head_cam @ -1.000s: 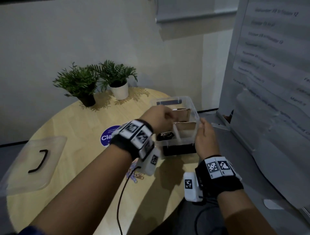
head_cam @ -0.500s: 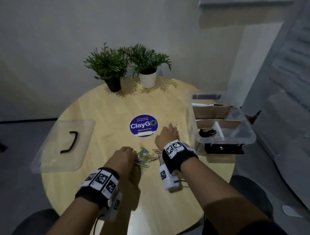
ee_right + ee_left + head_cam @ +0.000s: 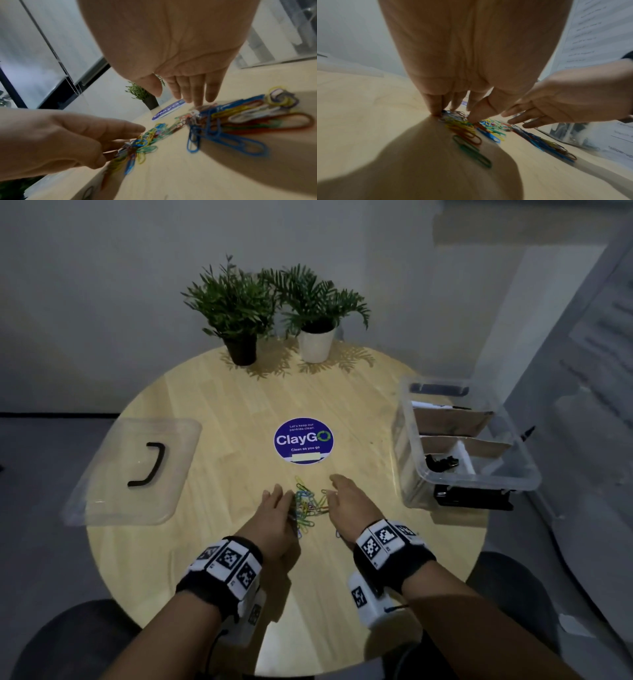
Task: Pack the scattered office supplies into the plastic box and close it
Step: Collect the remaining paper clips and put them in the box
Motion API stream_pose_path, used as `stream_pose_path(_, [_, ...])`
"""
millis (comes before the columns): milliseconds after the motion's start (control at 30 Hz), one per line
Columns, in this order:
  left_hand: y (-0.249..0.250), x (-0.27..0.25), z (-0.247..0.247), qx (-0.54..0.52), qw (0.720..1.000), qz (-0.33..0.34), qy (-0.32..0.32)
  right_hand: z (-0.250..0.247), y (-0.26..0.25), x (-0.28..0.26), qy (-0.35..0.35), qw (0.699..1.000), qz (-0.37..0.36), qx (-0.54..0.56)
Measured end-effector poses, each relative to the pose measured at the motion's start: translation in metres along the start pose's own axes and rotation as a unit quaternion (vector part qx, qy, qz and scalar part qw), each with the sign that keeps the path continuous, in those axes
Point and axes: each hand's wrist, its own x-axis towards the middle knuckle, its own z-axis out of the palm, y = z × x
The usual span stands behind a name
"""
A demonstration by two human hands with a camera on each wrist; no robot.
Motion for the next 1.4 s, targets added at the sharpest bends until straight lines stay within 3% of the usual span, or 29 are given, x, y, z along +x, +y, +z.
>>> stream_pose_path(100, [-0.003,0.003,-0.01,-0.003,0.999,0.033,0.031,-0.006,0.006,0.002,0.053,0.998,-0.02,0.0])
stream_pose_path(167, [0.001,0.009,-0.016,0.027,0.998,0.053,0.033,-0.002,0.006,0.0,0.022,0.999,-0.01,-0.03])
stream_pose_path(300, [0.015,0.012,-0.01,0.093,0.993,0.071,-0.033,0.014,-0.001,-0.02,-0.058,0.994,-0.051,-0.083])
stream_pose_path(367, [0.015,0.004,-0.004,0.084,0.992,0.09,-0.031,0.005,-0.002,-0.032,-0.031,0.996,-0.071,-0.052])
stream_pose_path(433, [0.009,-0.007,-0.005,0.061,0.993,0.097,0.013,-0.007,0.006,-0.038,0.025,0.996,-0.073,-0.034])
stream_pose_path(533, [-0.008,-0.024,-0.009,0.024,0.996,0.029,0.08,-0.013,0.021,-0.034,0.038,0.994,0.003,-0.106])
stream_pose_path(600, [-0.011,-0.036,-0.001,0.015,0.997,-0.042,0.067,-0.004,0.018,-0.035,-0.008,0.987,0.085,-0.138])
stream_pose_path(667, [-0.006,-0.044,0.014,0.021,0.996,-0.07,0.046,0.013,0.008,-0.04,-0.04,0.985,0.1,-0.134])
stream_pose_path(800, [0.0,-0.041,0.019,0.01,1.0,-0.003,0.013,0.025,-0.005,-0.049,-0.052,0.993,0.013,-0.108])
stream_pose_path(933, [-0.014,-0.03,0.003,0.091,0.995,0.0,0.028,0.007,0.006,-0.05,-0.029,0.988,0.053,-0.145])
stream_pose_path(1133, [-0.001,-0.001,-0.02,0.186,0.978,0.096,0.0,0.014,-0.008,-0.026,-0.028,0.995,0.039,-0.088])
stream_pose_path(1233, [0.005,0.003,-0.021,0.235,0.966,0.106,0.008,0.017,-0.008,-0.023,-0.012,0.999,0.02,-0.049])
stream_pose_path(1400, [0.016,-0.002,-0.013,0.261,0.96,0.087,0.047,0.024,-0.01,-0.025,0.018,0.995,-0.02,-0.097])
